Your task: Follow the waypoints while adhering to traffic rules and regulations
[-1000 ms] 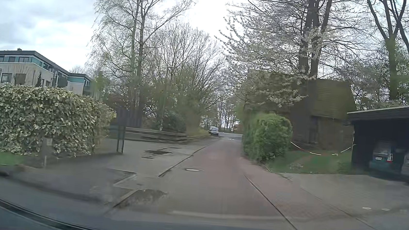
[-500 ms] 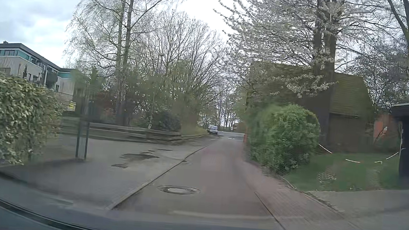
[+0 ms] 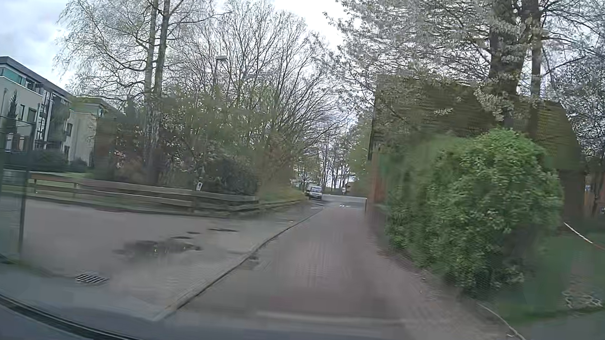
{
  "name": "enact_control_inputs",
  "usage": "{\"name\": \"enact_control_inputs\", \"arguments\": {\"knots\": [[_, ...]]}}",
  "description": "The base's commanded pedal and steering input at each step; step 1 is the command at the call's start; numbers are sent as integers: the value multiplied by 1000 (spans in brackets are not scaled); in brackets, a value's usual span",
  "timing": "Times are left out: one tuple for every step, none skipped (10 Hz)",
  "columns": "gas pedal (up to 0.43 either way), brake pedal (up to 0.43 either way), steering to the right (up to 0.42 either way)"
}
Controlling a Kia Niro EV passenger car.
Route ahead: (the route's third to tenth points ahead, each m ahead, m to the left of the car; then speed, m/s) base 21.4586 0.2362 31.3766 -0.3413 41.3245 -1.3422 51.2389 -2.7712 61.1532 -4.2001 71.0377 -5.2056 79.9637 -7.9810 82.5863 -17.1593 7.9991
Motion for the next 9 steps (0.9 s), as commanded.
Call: {"name": "enact_control_inputs", "arguments": {"knots": [[59,0,0],[59,0,0],[59,0,5],[79,0,6],[79,0,6],[79,0,7],[79,0,12],[79,0,21],[79,0,25]]}}
